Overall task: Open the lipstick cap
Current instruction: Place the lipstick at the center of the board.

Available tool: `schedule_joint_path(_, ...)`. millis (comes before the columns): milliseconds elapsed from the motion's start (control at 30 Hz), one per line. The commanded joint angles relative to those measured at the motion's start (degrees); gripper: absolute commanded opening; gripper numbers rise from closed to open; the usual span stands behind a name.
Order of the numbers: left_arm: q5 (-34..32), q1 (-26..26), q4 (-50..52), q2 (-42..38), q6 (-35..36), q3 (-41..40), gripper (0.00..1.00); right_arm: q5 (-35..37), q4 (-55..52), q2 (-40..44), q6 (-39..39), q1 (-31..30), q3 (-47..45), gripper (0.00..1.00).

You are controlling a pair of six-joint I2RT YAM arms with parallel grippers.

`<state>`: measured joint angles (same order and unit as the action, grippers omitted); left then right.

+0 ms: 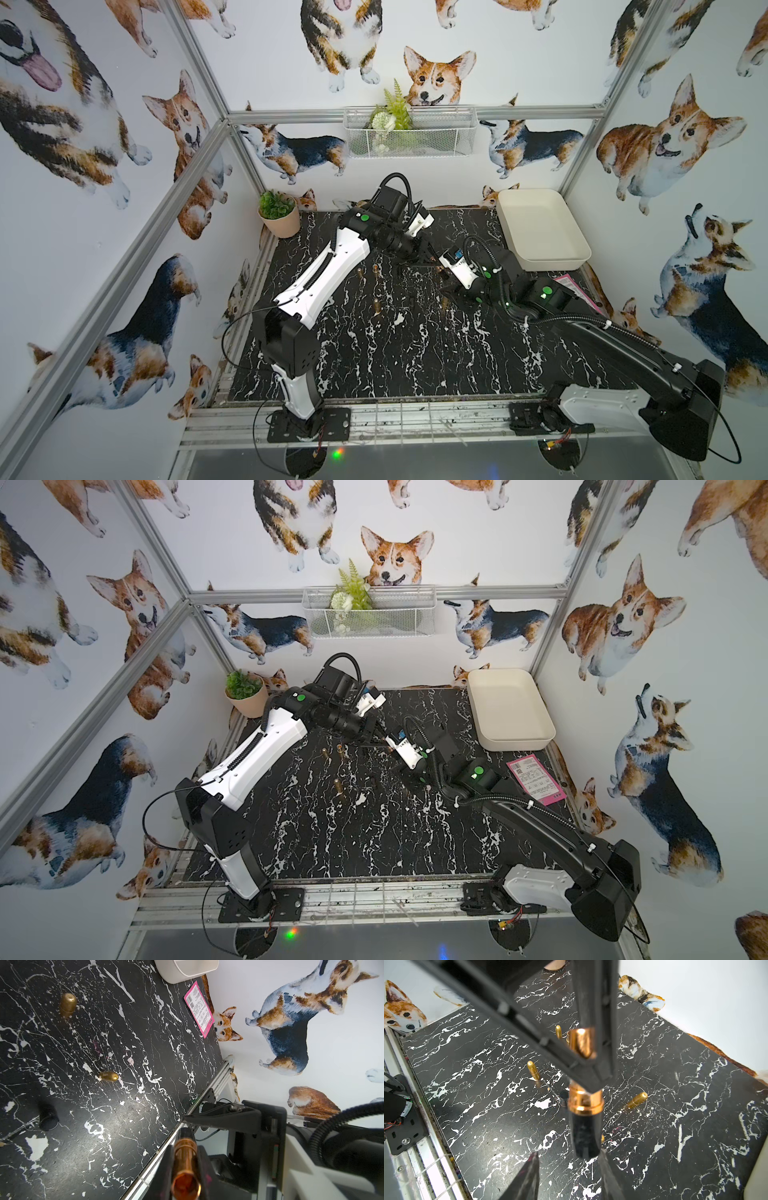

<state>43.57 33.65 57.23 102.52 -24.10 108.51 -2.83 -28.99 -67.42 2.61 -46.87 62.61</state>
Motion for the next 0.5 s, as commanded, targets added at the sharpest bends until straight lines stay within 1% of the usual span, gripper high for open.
schedule_joint_path(0, -0.2, -0.6, 2.0, 1.4, 1.1, 3.2, 0.19, 2.0, 0.4, 1.2, -0.7, 0.0, -0.9, 0.50)
schedule_joint_path(33, -0.7, -0.8, 2.2, 1.7, 0.9, 3.7, 0.19, 2.5, 0.0, 1.6, -1.0, 0.0, -1.1, 0.50)
schedule_joint_path(100, -6.4, -1.1, 4.7, 3.3, 1.3, 7.2, 0.19, 3.2, -0.5, 2.8, -1.2, 0.0, -2.1, 0.50)
schedule_joint_path(200, -13.1, -1.1, 9.3, 6.7, 3.1, 12.8, 0.19, 4.0, -0.9, 6.2, -2.0, 0.0, -3.5, 0.50)
schedule_joint_path(367, -21.9, -1.1, 11.5, 12.8, 4.8, 19.3, 0.19, 5.0, -3.2, 10.4, -3.1, 0.0, -3.2, 0.51)
schedule_joint_path(467, -28.8, -1.1, 12.1, 17.1, 5.4, 22.9, 0.19, 7.6, -5.9, 12.5, -3.1, 0.0, -2.0, 0.52)
